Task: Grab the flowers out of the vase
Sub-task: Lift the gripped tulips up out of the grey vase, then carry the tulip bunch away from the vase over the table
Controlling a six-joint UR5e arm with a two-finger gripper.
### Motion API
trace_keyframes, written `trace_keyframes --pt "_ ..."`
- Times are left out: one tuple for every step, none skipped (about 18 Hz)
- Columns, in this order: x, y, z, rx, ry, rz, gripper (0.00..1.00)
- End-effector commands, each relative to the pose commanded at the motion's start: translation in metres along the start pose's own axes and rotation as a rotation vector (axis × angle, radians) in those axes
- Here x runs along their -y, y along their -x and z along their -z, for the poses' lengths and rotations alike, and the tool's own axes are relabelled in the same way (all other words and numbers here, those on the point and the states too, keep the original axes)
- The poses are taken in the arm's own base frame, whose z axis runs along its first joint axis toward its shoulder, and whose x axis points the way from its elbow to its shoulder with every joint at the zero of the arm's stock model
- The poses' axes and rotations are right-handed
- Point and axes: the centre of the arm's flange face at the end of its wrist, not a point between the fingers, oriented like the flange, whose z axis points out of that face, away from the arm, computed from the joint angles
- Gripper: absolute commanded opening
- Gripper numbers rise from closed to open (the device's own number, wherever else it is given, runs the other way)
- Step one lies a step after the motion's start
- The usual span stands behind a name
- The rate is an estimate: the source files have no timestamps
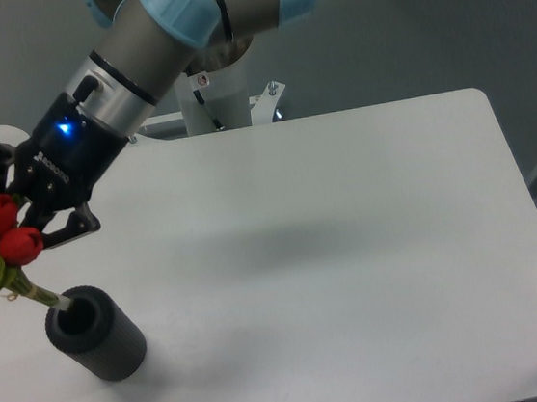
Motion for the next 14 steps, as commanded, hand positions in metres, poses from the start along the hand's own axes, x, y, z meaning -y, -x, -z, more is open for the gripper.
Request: trace_keyframes --pt "0.001 0.001 0.002 0.004 -0.002 0.000 0.30" --pt "0.001 0.007 0.006 0.013 -0.005 0.002 0.30" --pt "0.003 0.010 0.012 0.024 -0.010 0.002 0.30" --pt "0.002 0.015 0.015 0.032 -0.012 0.001 0.30" --pt "-0.002 0.024 0.018 0.042 -0.011 0.006 0.30" --pt "-0.003 0.031 0.022 0.053 -0.013 0.005 0.30" --pt "-0.007 0.042 0.027 0.068 -0.013 0.000 0.30" --pt "-0.015 0.058 0.030 0.081 -0.008 -0.009 0.30" --pt "-0.019 0.070 0.034 0.092 -0.006 -0.020 0.30" --pt "-0.025 0.084 0.038 0.106 -0.005 -0.018 0.30" --pt "-0.029 0.099 0.043 0.119 -0.006 -0.012 0.30" --pt "-0.032 0.113 0.050 0.138 -0.008 -0.007 0.30" --pt "-0.034 0.126 0.055 0.151 -0.010 0.000 0.30" --pt "-0.035 0.136 0.061 0.164 -0.013 0.000 0.30"
